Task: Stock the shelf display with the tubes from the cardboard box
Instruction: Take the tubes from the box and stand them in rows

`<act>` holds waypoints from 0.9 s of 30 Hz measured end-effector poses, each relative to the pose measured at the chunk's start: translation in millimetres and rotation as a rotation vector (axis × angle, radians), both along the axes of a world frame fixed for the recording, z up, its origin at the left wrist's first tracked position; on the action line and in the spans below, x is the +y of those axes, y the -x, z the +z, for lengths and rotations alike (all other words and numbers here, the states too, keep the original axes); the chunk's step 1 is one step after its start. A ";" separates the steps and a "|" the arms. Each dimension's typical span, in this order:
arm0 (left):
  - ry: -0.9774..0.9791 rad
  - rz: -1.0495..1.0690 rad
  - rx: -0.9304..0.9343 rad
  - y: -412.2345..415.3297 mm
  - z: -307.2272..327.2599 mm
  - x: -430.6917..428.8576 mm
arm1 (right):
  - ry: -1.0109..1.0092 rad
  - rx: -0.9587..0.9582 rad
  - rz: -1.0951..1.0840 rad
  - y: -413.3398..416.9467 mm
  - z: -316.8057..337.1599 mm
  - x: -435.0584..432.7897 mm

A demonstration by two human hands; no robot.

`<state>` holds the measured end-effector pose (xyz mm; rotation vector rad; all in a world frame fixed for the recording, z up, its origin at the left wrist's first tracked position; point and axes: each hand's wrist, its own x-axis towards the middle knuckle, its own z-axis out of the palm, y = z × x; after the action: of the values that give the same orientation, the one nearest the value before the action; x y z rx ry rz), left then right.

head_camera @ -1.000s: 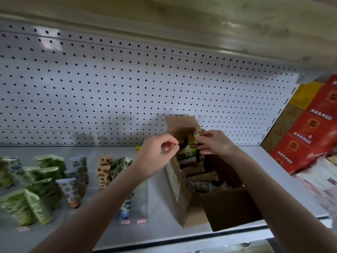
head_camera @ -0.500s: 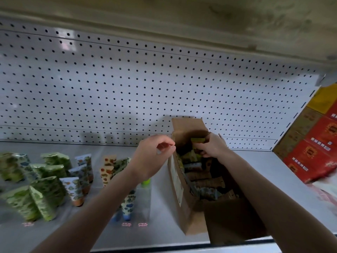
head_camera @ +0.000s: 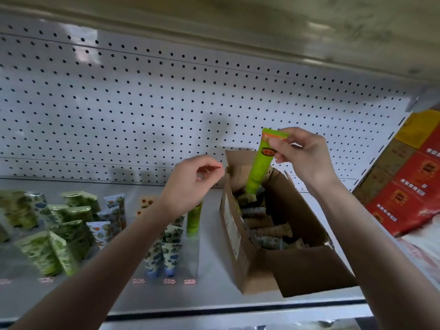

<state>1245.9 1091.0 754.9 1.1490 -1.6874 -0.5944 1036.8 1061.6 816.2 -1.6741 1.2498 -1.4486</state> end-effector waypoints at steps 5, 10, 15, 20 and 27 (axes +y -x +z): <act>0.072 -0.006 0.116 -8.3 29.4 10.2 | 0.047 -0.049 0.169 -32.2 20.5 23.4; 0.143 -0.040 0.171 -25.1 36.0 16.5 | 0.011 0.009 0.270 -63.9 14.0 32.5; 0.121 -0.056 0.120 -40.5 23.5 20.3 | -0.045 0.120 0.273 -80.3 -5.0 41.2; 0.046 -0.126 0.129 -46.8 11.1 19.0 | -0.060 0.103 0.182 -88.4 -26.9 48.3; -0.024 -0.124 0.024 -53.9 -7.3 14.0 | -0.107 0.125 0.071 -95.0 -55.3 50.6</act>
<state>1299.8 1105.0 747.7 1.0554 -1.7447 -0.7051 1131.7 1112.2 760.9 -1.7404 1.2979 -1.2295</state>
